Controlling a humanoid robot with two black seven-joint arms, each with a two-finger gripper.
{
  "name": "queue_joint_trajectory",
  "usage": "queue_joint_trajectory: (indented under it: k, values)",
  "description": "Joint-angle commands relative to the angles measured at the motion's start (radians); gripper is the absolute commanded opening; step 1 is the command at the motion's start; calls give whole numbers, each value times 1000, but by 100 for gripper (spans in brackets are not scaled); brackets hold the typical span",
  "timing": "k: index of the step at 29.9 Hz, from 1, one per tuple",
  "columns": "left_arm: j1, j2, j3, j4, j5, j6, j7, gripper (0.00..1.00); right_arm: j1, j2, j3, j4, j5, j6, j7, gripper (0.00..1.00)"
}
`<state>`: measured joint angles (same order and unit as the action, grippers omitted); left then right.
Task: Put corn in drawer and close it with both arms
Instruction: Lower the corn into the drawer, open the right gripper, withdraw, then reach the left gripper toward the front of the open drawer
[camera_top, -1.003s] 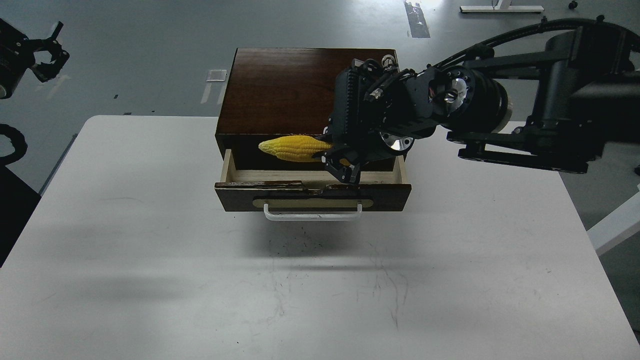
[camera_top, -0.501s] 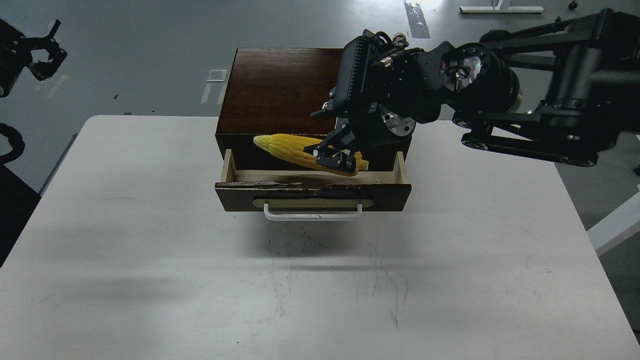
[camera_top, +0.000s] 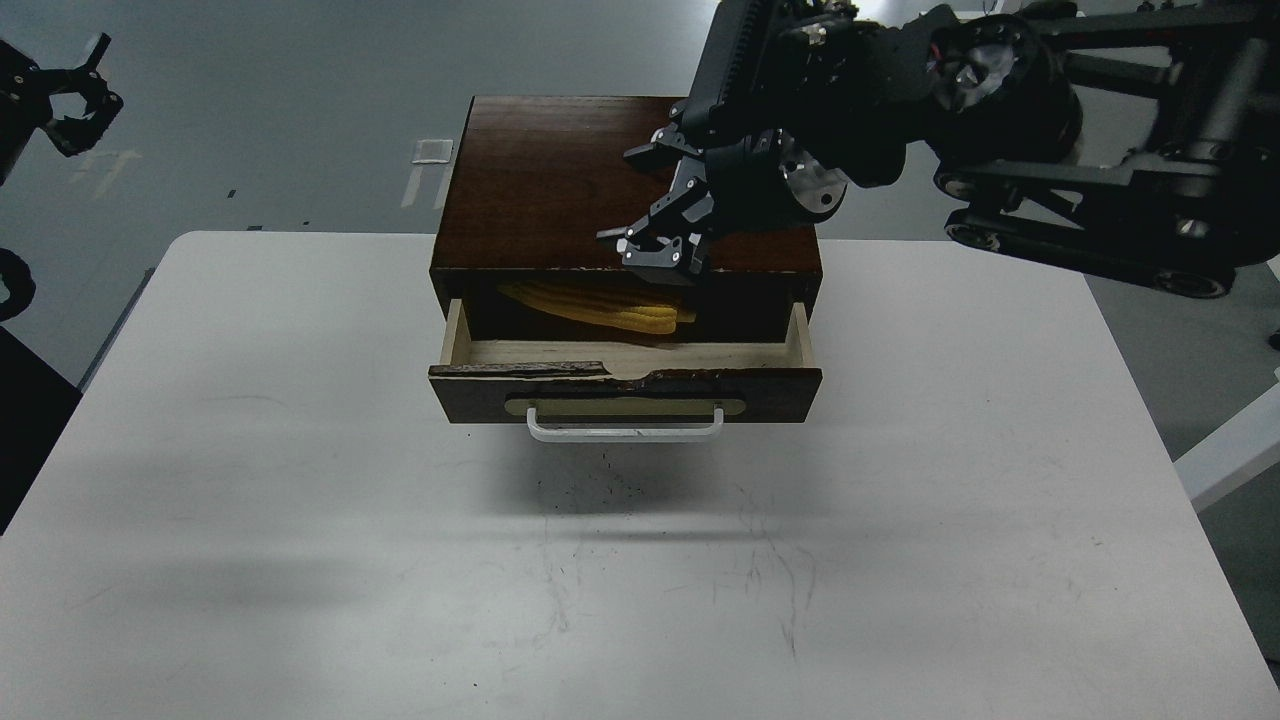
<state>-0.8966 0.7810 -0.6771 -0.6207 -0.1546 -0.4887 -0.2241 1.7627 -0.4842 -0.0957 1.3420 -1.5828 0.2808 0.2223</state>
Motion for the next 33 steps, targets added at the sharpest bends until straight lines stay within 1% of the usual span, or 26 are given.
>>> queue_joint_trajectory:
  k: [1, 2, 3, 4, 5, 6, 9, 10, 11, 12, 13, 14, 15, 16, 17, 18, 19, 20, 21, 22, 25, 26, 29, 30, 31, 33]
  values:
    - [8, 52, -1, -94, 111, 0, -4, 97, -6, -63, 62, -29, 185, 5, -6, 97]
    - [8, 79, -4, -144, 185, 0, -12, 96, -6, -97, 62, -49, 263, 5, -7, 98]
    - [8, 101, -5, -201, 252, 0, -30, 95, -11, -135, 60, -73, 332, 5, -8, 98]
    - [8, 115, -5, -229, 282, 0, -41, 95, -12, -154, 60, -84, 363, 5, -8, 98]
    - [8, 115, -5, -229, 282, 0, -41, 95, -12, -154, 60, -84, 363, 5, -8, 98]
    - [8, 153, -12, -326, 390, 0, -73, 91, -32, -213, 60, -121, 468, 5, -8, 98]
    - [4, 182, -22, -425, 532, 0, -106, 84, -68, -289, 62, -168, 593, 5, -8, 99]
    - [-1, 194, -30, -470, 596, 0, -127, 77, -83, -315, 62, -200, 645, 5, -8, 99]
    - [-1, 195, -30, -470, 596, 0, -127, 77, -83, -315, 62, -201, 646, 5, -8, 99]
    - [-8, 205, -38, -528, 680, 0, -151, 65, -109, -335, 64, -245, 703, 3, -4, 99]
    - [-15, 211, -38, -578, 751, 0, -161, 55, -138, -344, 73, -282, 762, 3, -3, 99]
    - [-25, 216, -38, -634, 832, 0, -162, 44, -169, -350, 77, -322, 832, 3, -3, 99]
    - [-25, 216, -38, -634, 833, 0, -162, 44, -169, -350, 77, -322, 833, 3, -3, 99]
    - [-28, 221, -38, -695, 912, 0, -164, 34, -192, -352, 76, -363, 912, 5, -3, 99]
    - [-28, 221, -38, -753, 984, 0, -164, 21, -215, -352, 76, -410, 998, 6, -3, 99]
    - [-28, 219, -38, -778, 1015, 0, -162, 15, -227, -352, 76, -435, 1038, 6, -3, 99]
    - [-30, 215, -39, -825, 1077, 0, -164, 1, -258, -347, 76, -484, 1096, 6, -1, 99]
    - [-31, 211, -36, -868, 1136, 0, -165, 0, -285, -343, 77, -521, 1145, 9, 0, 100]
    - [-31, 211, -36, -869, 1136, 0, -165, 0, -285, -343, 77, -521, 1146, 9, 0, 100]
    - [-31, 208, -33, -908, 1190, 0, -169, 0, -308, -343, 80, -546, 1184, 21, 3, 100]
    - [-31, 192, -22, -1011, 1294, 0, -198, 0, -360, -341, 108, -598, 1271, 72, 3, 100]
    - [-30, 182, -15, -1046, 1337, 0, -198, 0, -376, -340, 126, -618, 1305, 86, 3, 100]
    - [-30, 172, 11, -1067, 1450, 0, -199, 0, -393, -338, 151, -646, 1340, 100, 2, 100]
    - [-33, 149, 37, -1068, 1531, 0, -205, 0, -397, -335, 166, -662, 1359, 107, -4, 100]
    - [-44, 100, 60, -1071, 1596, 0, -214, 0, -399, -326, 177, -682, 1379, 116, -7, 100]
    - [-70, 28, 106, -1079, 1659, 0, -216, 0, -404, -307, 177, -717, 1417, 133, -11, 100]
